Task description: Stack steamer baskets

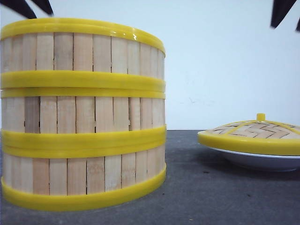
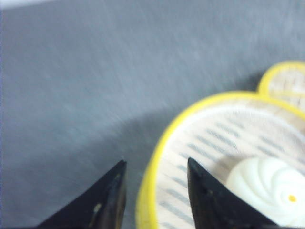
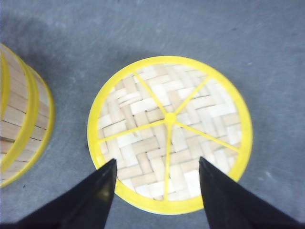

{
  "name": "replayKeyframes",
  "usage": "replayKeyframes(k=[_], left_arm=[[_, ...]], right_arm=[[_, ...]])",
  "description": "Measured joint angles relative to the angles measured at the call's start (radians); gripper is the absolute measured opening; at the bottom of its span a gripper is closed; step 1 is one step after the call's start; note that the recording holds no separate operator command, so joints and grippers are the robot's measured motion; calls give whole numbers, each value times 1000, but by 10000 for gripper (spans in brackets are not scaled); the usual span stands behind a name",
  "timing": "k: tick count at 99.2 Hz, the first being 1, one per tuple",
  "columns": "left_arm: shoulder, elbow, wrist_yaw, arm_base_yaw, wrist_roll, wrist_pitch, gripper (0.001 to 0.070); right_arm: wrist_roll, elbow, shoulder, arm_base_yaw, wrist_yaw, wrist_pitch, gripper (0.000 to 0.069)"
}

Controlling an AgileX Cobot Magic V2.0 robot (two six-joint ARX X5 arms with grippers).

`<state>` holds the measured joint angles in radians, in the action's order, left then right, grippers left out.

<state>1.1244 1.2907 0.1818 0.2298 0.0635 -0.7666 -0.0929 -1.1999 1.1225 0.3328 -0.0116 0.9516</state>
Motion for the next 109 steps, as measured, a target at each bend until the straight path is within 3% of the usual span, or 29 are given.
replayKeyframes(k=[9, 16, 37, 64, 109], left_arm=[[-57, 0, -78, -16, 0, -16, 229], [-86, 0, -109, -34, 0, -31, 229], [-119, 0, -112, -82, 0, -84, 229], [-112, 0, -113, -88, 0, -113, 229], [-112, 0, -113, -88, 0, -113, 229]], right_arm=[[0, 0, 59, -4, -13, -18, 332], [1, 0, 102, -17, -17, -33, 332], [11, 0, 240, -69, -32, -69, 332], [19, 0, 378, -84, -74, -135, 331], [23, 0, 436, -84, -75, -189, 277]])
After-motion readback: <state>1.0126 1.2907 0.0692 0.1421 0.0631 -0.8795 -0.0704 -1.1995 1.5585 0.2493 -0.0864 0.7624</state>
